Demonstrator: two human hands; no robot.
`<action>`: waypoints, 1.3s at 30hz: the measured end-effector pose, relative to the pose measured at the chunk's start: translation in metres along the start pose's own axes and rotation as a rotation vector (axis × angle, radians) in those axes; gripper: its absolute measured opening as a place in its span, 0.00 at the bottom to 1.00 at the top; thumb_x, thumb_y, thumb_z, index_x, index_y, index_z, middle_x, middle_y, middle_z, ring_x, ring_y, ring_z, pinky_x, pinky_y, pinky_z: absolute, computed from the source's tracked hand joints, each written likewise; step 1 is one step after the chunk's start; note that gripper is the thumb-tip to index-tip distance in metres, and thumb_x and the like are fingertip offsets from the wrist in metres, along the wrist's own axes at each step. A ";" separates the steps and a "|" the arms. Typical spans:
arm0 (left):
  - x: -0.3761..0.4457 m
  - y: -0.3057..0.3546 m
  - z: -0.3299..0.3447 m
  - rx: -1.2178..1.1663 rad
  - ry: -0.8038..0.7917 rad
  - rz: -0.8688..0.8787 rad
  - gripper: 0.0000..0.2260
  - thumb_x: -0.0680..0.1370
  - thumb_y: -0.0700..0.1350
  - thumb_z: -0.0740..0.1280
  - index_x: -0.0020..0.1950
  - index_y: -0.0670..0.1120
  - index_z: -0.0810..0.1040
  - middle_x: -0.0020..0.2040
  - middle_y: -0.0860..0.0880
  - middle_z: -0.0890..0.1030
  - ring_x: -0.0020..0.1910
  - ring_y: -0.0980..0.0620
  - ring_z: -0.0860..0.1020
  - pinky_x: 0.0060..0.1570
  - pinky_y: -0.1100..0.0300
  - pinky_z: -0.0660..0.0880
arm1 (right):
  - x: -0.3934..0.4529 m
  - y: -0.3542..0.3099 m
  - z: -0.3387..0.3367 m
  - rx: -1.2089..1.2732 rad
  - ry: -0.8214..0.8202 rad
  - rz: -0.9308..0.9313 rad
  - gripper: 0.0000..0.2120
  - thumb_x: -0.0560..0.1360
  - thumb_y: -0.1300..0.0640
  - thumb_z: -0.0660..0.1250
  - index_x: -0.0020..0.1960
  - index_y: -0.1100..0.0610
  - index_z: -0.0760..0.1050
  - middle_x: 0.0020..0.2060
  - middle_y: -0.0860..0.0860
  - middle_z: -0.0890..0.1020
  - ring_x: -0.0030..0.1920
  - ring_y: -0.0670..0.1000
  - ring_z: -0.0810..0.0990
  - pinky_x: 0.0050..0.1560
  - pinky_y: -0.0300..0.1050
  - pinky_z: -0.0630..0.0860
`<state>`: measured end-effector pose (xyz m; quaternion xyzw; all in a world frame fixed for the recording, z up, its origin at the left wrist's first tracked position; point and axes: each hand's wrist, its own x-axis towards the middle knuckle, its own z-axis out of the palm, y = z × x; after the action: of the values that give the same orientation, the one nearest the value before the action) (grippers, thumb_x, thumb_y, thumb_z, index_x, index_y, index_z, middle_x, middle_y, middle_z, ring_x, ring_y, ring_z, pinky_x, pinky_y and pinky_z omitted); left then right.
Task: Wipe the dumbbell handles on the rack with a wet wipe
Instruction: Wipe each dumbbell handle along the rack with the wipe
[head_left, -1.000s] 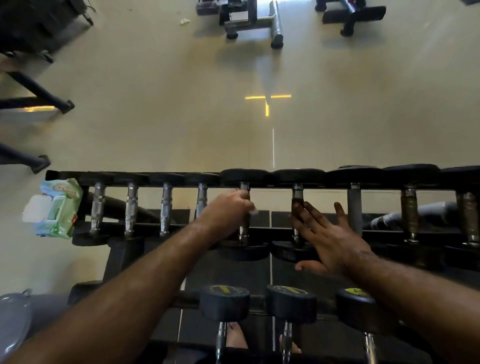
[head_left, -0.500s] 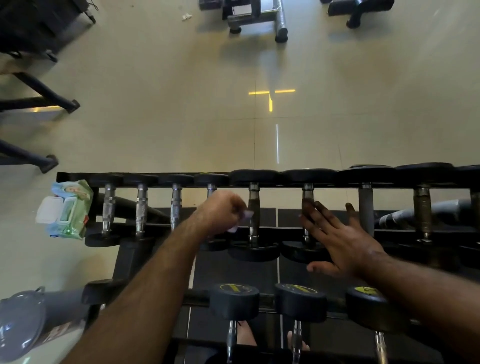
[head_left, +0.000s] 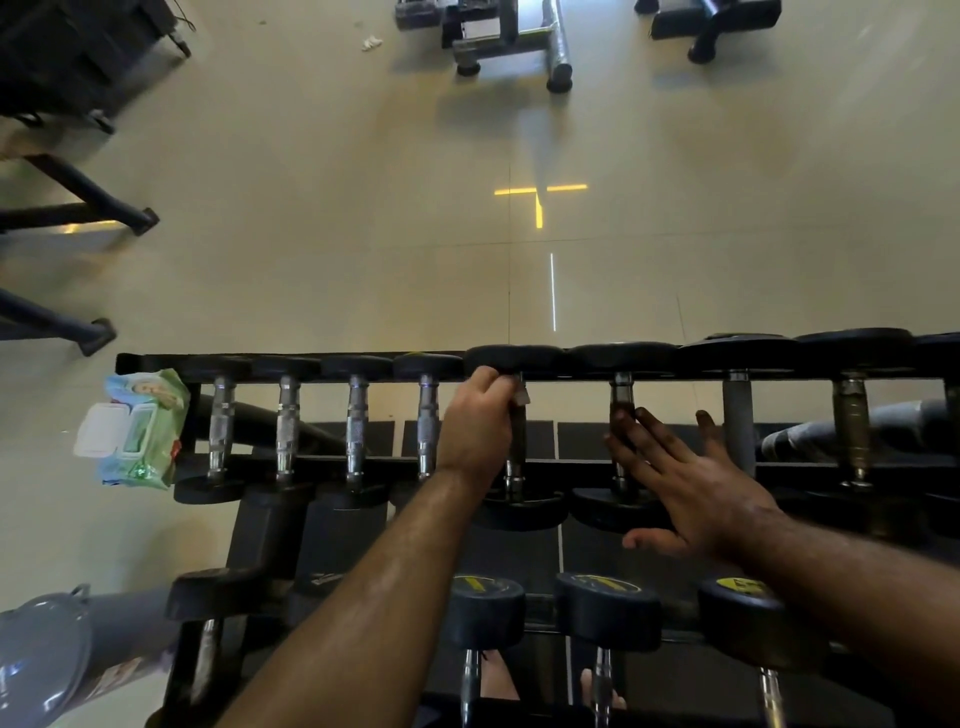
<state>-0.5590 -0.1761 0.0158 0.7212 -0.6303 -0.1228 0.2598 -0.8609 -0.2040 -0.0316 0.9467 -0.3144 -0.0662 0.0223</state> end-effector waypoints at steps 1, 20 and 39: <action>-0.005 -0.001 0.006 -0.010 -0.009 -0.017 0.10 0.80 0.37 0.66 0.59 0.43 0.83 0.53 0.45 0.82 0.51 0.45 0.80 0.49 0.53 0.80 | 0.000 0.000 0.000 0.000 0.003 -0.002 0.53 0.75 0.17 0.51 0.87 0.54 0.57 0.87 0.56 0.49 0.86 0.58 0.49 0.72 0.79 0.53; -0.006 0.007 0.012 0.417 -0.588 0.480 0.07 0.80 0.43 0.71 0.57 0.45 0.84 0.54 0.48 0.81 0.56 0.49 0.77 0.57 0.54 0.77 | 0.002 -0.001 0.004 -0.025 0.022 -0.018 0.53 0.76 0.18 0.49 0.87 0.55 0.57 0.87 0.58 0.51 0.85 0.59 0.50 0.75 0.75 0.52; -0.011 -0.045 -0.034 0.133 -0.604 0.045 0.05 0.79 0.43 0.74 0.54 0.50 0.87 0.54 0.53 0.82 0.53 0.55 0.80 0.59 0.57 0.80 | 0.002 0.000 0.003 -0.008 -0.092 -0.021 0.53 0.77 0.18 0.48 0.87 0.55 0.55 0.87 0.58 0.50 0.85 0.63 0.54 0.76 0.78 0.51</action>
<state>-0.5061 -0.1549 0.0187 0.6535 -0.7014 -0.2841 0.0157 -0.8596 -0.2053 -0.0350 0.9459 -0.3047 -0.1113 0.0109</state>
